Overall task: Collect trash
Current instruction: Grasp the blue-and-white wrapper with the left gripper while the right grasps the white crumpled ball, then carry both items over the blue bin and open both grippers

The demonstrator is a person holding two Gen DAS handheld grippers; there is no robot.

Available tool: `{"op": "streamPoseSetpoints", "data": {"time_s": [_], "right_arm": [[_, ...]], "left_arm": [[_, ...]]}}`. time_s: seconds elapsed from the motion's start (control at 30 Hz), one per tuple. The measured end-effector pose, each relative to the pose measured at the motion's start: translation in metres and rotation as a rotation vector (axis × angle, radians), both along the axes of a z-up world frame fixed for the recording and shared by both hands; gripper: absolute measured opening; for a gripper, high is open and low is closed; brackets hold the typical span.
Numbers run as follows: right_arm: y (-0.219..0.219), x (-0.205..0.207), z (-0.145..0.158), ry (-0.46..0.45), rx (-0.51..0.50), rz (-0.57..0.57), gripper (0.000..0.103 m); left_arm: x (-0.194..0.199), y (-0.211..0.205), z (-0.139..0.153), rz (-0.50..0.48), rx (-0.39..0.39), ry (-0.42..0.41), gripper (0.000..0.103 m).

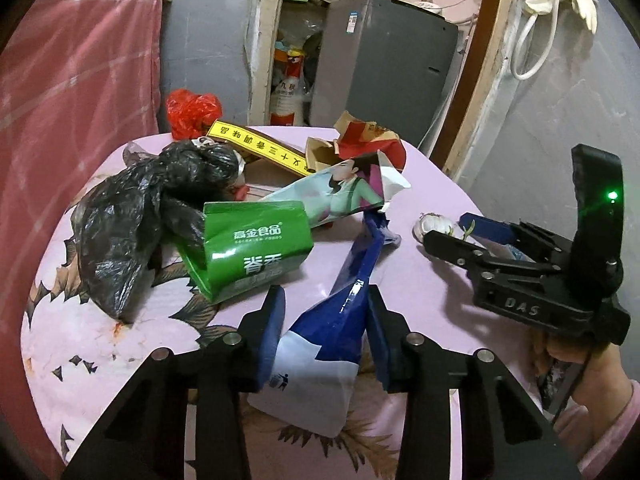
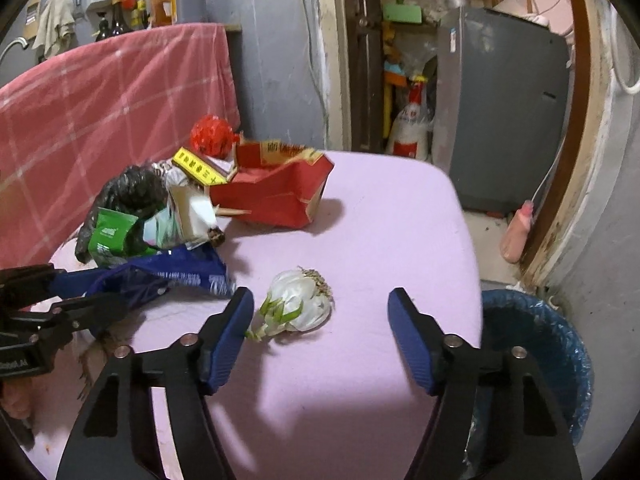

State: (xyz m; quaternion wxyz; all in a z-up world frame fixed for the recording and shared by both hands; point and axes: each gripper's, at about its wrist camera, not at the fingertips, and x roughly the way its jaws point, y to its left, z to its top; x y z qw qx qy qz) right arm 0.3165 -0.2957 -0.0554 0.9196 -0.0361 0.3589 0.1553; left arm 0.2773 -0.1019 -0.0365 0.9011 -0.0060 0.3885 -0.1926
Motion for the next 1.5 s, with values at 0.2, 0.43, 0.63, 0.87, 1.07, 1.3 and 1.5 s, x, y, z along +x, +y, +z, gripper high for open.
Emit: {"op": "streamPoseSetpoints", "data": {"time_s": [0.2,0.43,0.63,0.87,1.07,1.3,1.5], "right_arm": [[0.004,0.001,0.000,-0.007,-0.009,0.006,0.044],[0.000,-0.007,0.000,-0.020,0.004,0.016,0.031],[-0.022,-0.024,0.017,-0.111,0.035,-0.049,0.031],[-0.056,-0.050,0.043,-0.257,0.049,-0.144,0.031],[-0.086,-0.075,0.061,-0.383,0.051,-0.217,0.031],[-0.121,-0.088,0.066,-0.430,0.046,-0.312,0.031],[-0.149,-0.094,0.064,-0.444,0.039,-0.384,0.031]], "left_arm": [[-0.003,-0.005,0.000,-0.011,-0.001,-0.002,0.024],[-0.013,-0.018,0.004,-0.017,-0.020,-0.004,0.021],[-0.025,-0.037,0.017,-0.017,-0.058,-0.054,0.020],[-0.038,-0.071,0.032,-0.030,-0.105,-0.149,0.020],[-0.041,-0.096,0.043,-0.024,-0.144,-0.224,0.020],[-0.037,-0.146,0.050,-0.035,-0.175,-0.274,0.020],[-0.032,-0.186,0.042,-0.053,-0.177,-0.304,0.020]]}}
